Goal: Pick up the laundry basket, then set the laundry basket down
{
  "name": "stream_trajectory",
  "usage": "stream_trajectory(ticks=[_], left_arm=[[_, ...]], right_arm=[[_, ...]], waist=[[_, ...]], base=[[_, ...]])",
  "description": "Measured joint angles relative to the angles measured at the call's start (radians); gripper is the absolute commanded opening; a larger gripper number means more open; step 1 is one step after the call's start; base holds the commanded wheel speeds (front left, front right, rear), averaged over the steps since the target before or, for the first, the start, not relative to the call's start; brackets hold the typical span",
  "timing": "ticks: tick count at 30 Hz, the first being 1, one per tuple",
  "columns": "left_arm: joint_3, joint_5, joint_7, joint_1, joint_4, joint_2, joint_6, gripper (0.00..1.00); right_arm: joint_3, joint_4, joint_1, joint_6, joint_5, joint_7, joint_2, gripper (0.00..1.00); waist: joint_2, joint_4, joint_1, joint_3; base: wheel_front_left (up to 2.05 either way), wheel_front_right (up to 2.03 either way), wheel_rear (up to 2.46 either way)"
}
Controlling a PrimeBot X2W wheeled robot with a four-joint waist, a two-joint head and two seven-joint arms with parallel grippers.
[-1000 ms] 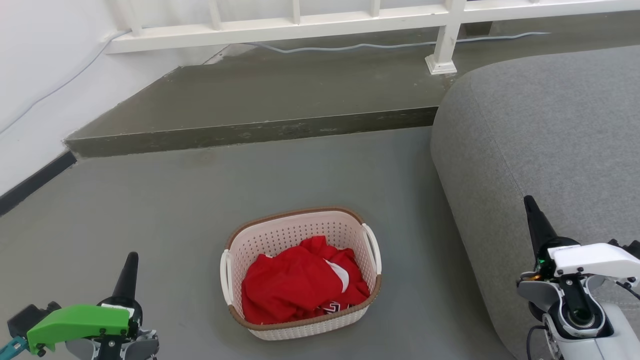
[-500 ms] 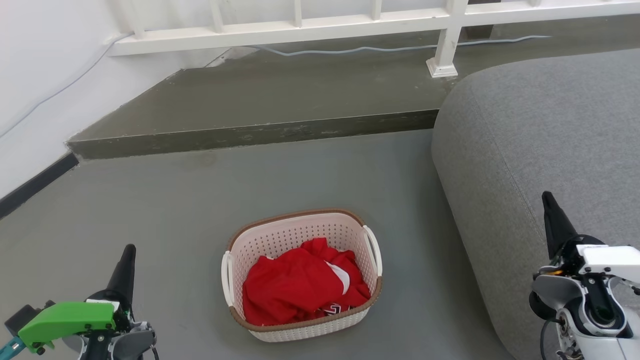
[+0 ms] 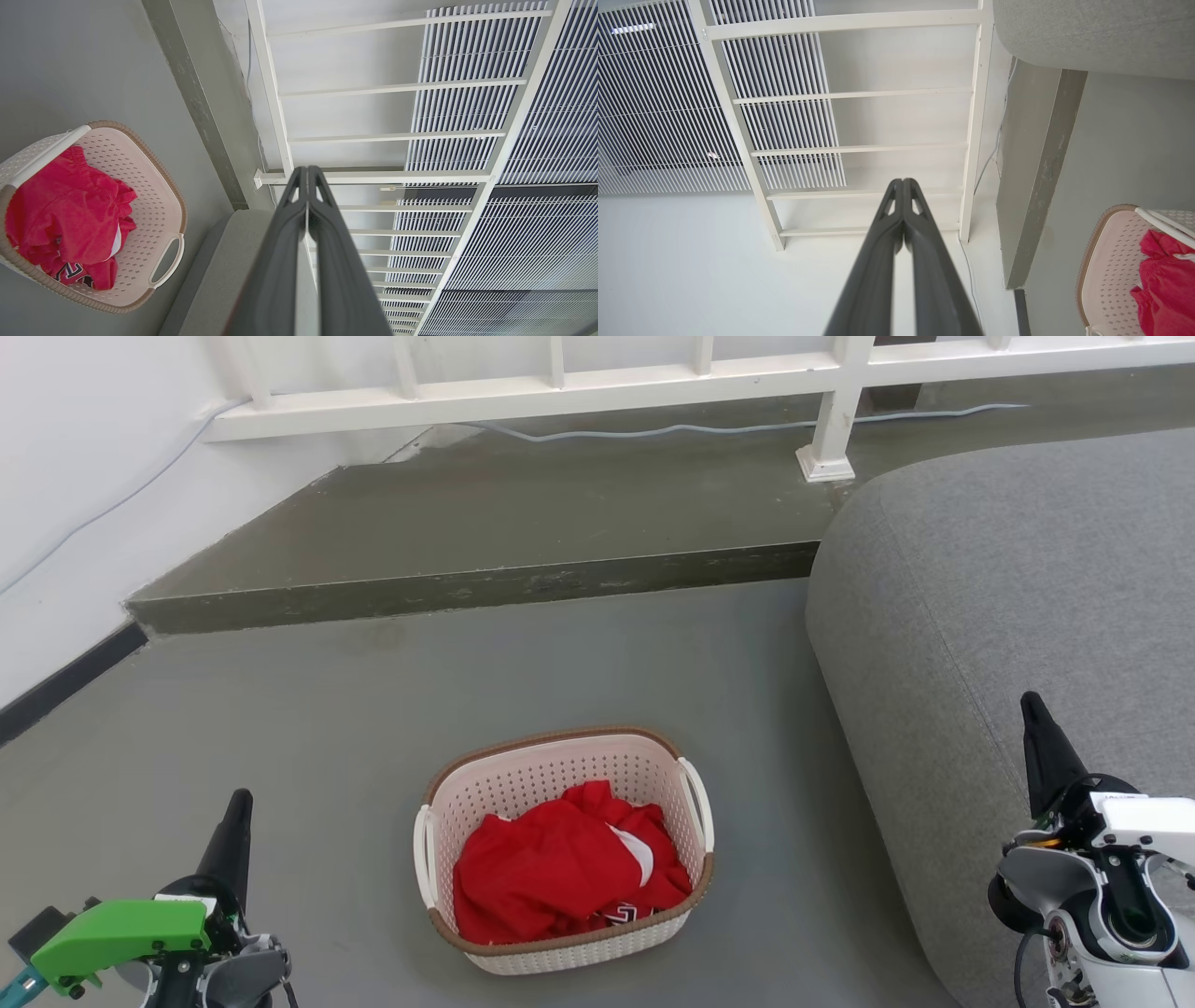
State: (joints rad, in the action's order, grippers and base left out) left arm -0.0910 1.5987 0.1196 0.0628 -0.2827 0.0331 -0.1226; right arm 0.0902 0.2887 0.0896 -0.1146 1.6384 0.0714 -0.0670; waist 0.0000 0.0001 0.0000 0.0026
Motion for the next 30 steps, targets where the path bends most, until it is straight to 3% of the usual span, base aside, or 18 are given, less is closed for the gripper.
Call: stream_trajectory(ticks=[30], left_arm=[[0.001,0.0,0.0,0.0,0.002,0.0,0.0,0.0]], right_arm=[[0.002,0.0,0.0,0.0,0.0,0.0,0.0,0.0]], waist=[[0.0,0.0,0.0,0.0]], base=[[0.0,0.0,0.0]])
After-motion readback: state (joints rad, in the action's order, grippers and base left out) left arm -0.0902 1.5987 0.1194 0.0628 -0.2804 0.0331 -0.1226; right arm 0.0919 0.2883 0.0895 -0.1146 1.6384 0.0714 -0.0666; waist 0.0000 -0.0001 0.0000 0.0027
